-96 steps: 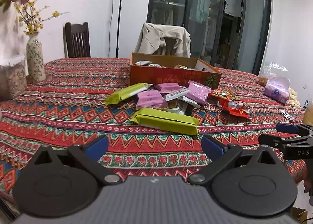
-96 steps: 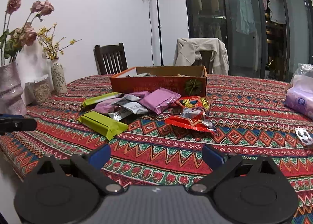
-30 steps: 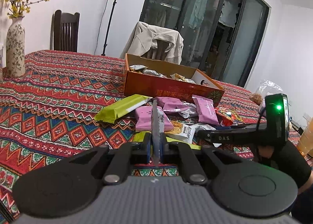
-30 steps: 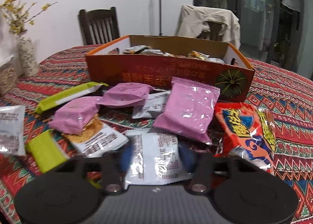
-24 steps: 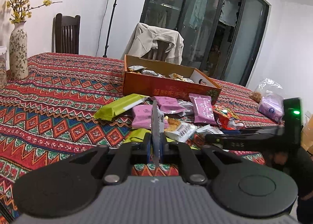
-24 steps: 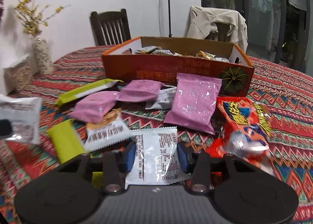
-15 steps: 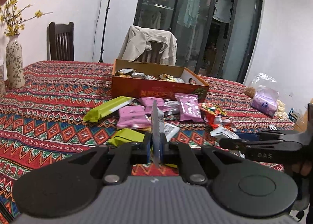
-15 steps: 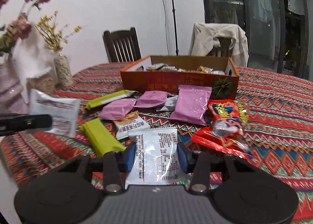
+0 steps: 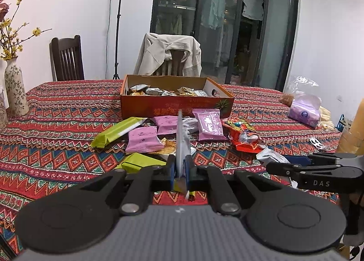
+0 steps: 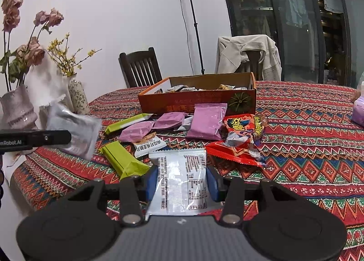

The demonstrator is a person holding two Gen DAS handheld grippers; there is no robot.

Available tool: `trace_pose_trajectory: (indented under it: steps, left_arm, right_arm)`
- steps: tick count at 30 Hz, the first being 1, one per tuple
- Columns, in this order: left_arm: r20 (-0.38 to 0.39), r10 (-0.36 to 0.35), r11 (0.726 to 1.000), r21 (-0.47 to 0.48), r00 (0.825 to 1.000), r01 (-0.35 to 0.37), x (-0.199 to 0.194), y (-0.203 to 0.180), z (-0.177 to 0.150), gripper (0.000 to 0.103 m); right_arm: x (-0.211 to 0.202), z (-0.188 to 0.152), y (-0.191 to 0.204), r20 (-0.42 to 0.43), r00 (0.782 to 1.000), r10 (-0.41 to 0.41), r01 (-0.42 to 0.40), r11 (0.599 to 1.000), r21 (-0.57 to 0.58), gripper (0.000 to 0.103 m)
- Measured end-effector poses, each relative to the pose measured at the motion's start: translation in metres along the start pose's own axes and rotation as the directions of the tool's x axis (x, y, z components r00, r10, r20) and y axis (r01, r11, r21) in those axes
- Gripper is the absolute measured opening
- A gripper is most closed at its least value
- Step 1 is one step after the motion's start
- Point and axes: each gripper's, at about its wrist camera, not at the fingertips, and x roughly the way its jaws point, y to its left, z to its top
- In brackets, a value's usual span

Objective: Organize snacks
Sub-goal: 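Lift both held packets from the pile toward the box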

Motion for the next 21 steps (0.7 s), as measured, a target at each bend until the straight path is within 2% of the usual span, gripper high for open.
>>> trace_pose_trajectory:
  steps: [7,10,12,13,14,15,17,18,19,21]
  left_arm:
    - [0.011,-0.031,0.999,-0.025,0.999,0.031,0.012,0.010,0.008,0.009]
    - [-0.012,-0.026,0.999,-0.036,1.000,0.026,0.022,0.018,0.009,0.009]
    - [-0.043,-0.008,0.999,-0.035,0.999,0.006,0.026,0.027,0.002,0.021]
    - [-0.057,0.015,1.000,-0.020,0.998,-0.016,0.028,0.029,-0.004,0.053]
    - [-0.074,0.064,0.998,0.003,0.995,-0.064,0.030,0.031,-0.012,0.081]
    - [-0.083,0.127,0.992,0.024,0.988,-0.126,0.031,0.031,-0.021,0.085]
    - [-0.138,0.215,0.976,0.047,0.967,-0.211,0.034,0.035,-0.038,0.085]
    - [-0.186,0.239,0.971,0.034,0.953,-0.237,0.038,0.037,-0.046,0.085]
    - [-0.202,0.243,0.969,0.007,0.949,-0.247,0.040,0.041,-0.053,0.085]
    - [-0.200,0.237,0.968,-0.038,0.951,-0.250,0.043,0.044,-0.061,0.085]
  right_arm:
    - [0.008,0.005,-0.004,0.002,1.000,0.007,-0.008,1.000,0.010,0.044]
    - [0.015,0.010,-0.005,0.003,1.000,0.013,-0.013,1.000,0.011,0.044]
    - [0.021,0.013,-0.006,-0.002,1.000,0.001,-0.001,1.000,0.002,0.044]
    - [0.023,0.015,-0.006,-0.002,1.000,-0.004,0.004,1.000,-0.002,0.044]
    - [0.024,0.015,-0.006,-0.001,1.000,-0.006,0.006,1.000,-0.003,0.044]
    - [0.026,0.016,-0.008,-0.002,1.000,-0.004,0.004,1.000,0.005,0.044]
    - [0.029,0.015,-0.010,-0.007,1.000,-0.006,0.006,1.000,0.017,0.044]
    - [0.032,0.015,-0.011,-0.013,1.000,-0.012,0.012,1.000,0.017,0.044]
    - [0.034,0.014,-0.012,-0.018,1.000,-0.014,0.014,1.000,0.018,0.044]
    - [0.041,0.014,-0.013,-0.031,1.000,-0.006,0.007,1.000,0.023,0.044]
